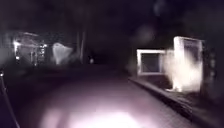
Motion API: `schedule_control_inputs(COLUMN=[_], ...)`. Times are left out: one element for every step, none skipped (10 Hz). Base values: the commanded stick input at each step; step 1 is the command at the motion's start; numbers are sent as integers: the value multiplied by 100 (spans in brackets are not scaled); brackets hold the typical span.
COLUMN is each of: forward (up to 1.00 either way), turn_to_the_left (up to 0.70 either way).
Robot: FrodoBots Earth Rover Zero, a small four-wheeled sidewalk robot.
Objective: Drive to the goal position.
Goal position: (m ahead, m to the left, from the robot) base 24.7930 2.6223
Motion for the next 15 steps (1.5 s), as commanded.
schedule_control_inputs(forward=[50, 50, 50, 50, 50, 50, 50, 50, 50, 50, 50, 50, 50, 50, 50], turn_to_the_left=[2, 8, 33, 50, 38, 19, 1, 0, 5, 0, 0, 3, 0, 0, 0])
